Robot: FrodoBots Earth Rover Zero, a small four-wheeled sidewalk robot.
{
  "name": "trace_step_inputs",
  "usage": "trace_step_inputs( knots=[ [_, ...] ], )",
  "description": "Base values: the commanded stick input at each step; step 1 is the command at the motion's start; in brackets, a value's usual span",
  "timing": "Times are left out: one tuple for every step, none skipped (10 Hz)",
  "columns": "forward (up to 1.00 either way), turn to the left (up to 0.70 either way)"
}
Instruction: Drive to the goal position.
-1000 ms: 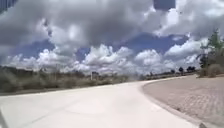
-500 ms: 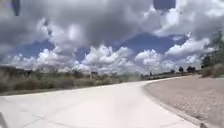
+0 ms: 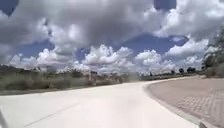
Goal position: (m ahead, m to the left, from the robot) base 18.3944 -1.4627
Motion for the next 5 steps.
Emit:
trace_step_inputs(
  knots=[
    [0.85,-0.11],
    [0.85,-0.01],
    [0.85,0.00],
    [0.85,0.00],
    [0.85,0.00]
  ],
)
